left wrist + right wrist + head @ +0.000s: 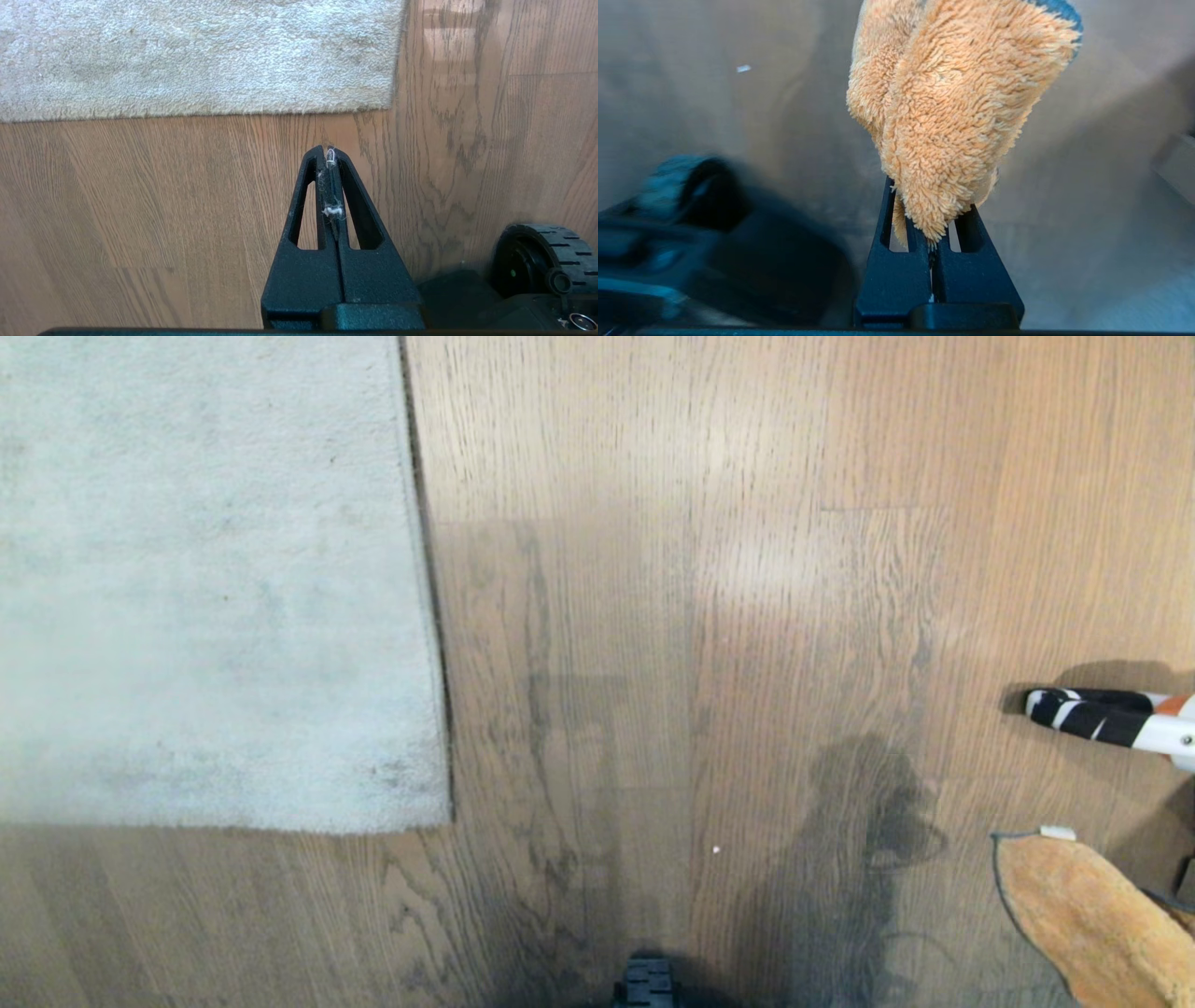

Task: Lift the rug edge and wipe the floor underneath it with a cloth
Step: Put down the rag

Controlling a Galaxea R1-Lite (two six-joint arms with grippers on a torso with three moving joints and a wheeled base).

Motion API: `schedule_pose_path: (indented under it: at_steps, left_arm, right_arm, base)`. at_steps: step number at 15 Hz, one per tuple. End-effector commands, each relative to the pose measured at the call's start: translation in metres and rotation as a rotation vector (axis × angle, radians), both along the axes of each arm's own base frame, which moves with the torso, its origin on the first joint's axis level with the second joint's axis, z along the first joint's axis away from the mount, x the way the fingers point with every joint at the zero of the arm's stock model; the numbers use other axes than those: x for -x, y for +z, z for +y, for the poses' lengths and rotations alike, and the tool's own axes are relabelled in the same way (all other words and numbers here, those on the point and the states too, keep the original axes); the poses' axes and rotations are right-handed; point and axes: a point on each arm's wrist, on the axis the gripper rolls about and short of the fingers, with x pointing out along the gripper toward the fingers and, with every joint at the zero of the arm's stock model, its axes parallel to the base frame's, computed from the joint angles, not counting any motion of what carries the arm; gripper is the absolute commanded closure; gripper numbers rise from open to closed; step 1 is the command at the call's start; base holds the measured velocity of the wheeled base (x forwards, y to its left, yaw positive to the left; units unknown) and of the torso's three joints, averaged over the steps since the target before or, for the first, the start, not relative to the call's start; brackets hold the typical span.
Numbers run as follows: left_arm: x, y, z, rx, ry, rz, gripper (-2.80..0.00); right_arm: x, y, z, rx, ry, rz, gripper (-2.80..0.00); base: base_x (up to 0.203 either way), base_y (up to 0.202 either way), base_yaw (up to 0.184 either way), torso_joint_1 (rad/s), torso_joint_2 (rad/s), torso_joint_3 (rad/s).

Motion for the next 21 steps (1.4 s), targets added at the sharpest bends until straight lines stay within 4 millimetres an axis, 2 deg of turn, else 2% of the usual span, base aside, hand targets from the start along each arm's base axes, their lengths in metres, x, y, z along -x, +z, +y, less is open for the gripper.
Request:
schedule_pose_path:
  at_steps: [1, 4, 7, 11, 15, 17, 21]
  left_arm:
    - [0.000, 0.000, 0.000, 0.000, 0.001, 0.000, 0.00]
    - [0.000, 0.000, 0.000, 0.000, 0.001, 0.000, 0.00]
    - [0.000, 0.000, 0.000, 0.000, 0.001, 0.000, 0.00]
    - [0.000, 0.000, 0.000, 0.000, 0.001, 0.000, 0.00]
    - [0.000, 0.000, 0.000, 0.000, 0.001, 0.000, 0.00]
    - [0.000, 0.000, 0.000, 0.000, 0.001, 0.000, 0.00]
    - [0.000, 0.000, 0.000, 0.000, 0.001, 0.000, 0.00]
  right_arm:
    - [-0.010, 0.011, 0.000, -0.001, 0.043, 0.079, 0.00]
    - [-0.029, 0.030, 0.002, -0.016, 0.110, 0.155, 0.00]
    - [-0.062, 0.054, 0.008, -0.084, 0.140, 0.191, 0.00]
    - [-0.111, 0.079, 0.019, -0.150, 0.161, 0.138, 0.00]
    - [-0.145, 0.097, 0.025, -0.158, 0.155, 0.106, 0.00]
    - [-0.162, 0.103, 0.018, -0.146, 0.075, 0.050, 0.00]
    - [-0.190, 0.126, 0.000, -0.123, -0.065, -0.031, 0.00]
  base:
    - [0.000, 0.000, 0.000, 0.000, 0.00, 0.000]
    - [0.000, 0.000, 0.000, 0.000, 0.00, 0.000]
    - [0.000, 0.000, 0.000, 0.000, 0.00, 0.000]
    - [0.000, 0.000, 0.000, 0.000, 0.00, 0.000]
    - [0.000, 0.000, 0.000, 0.000, 0.00, 0.000]
    - [0.000, 0.000, 0.000, 0.000, 0.00, 0.000]
    - [0.000, 0.000, 0.000, 0.000, 0.00, 0.000]
